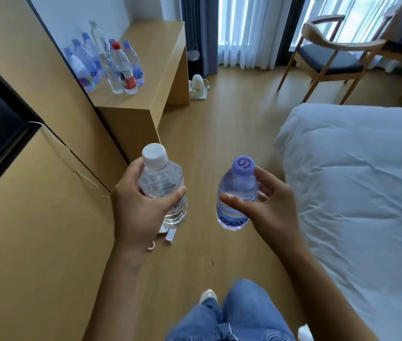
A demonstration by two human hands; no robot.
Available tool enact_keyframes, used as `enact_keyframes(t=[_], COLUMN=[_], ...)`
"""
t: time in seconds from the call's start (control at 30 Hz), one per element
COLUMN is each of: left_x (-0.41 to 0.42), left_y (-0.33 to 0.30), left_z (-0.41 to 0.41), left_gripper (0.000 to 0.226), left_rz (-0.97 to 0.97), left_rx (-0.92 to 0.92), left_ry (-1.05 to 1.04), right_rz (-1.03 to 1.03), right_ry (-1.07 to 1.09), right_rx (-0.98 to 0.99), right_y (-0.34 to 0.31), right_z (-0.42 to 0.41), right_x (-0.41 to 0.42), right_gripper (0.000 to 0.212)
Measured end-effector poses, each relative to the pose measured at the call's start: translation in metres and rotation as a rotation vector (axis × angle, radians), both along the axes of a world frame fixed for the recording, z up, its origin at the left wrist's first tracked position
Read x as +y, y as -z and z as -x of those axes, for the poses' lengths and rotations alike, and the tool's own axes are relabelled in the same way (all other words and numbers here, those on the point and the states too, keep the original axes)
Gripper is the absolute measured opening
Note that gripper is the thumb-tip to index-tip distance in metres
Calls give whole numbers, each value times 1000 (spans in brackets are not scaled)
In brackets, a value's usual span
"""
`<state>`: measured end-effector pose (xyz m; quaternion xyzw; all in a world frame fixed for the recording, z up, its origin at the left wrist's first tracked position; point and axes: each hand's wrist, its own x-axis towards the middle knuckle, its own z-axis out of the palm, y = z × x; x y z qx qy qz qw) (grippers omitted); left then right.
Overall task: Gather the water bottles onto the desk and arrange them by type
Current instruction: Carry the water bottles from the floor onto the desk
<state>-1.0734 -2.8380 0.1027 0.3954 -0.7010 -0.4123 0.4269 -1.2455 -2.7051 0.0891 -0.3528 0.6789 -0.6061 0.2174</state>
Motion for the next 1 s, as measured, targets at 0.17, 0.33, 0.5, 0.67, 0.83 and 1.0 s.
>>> enact_keyframes(t=[0.17, 0.33, 0.5, 0.67, 0.83, 1.0], left_x=[-79, -168, -272, -358, -434, -525], left_y=[8, 18, 9, -7, -9, -1], left_z=[53, 131, 217, 284, 325, 360], left_gripper=[58, 55, 49, 52, 52, 51], left_rz=[-25, -37, 9, 54, 18, -21], left_rx=[-12, -9, -41, -16, -8, -23], left_ry=[-15, -30, -92, -171, -246, -277], right_rz=[-24, -17, -10, 24, 27, 10], right_ry=[-31, -73, -144, -168, -219, -266], right_rx=[-4, -48, -40, -7, -57, -67], right_y=[2, 9, 1, -18, -16, -8], right_z=[54, 131, 223, 295, 342, 370], right_x=[-90, -189, -298, -396, -485, -587], right_gripper=[57, 60, 61, 57, 51, 50])
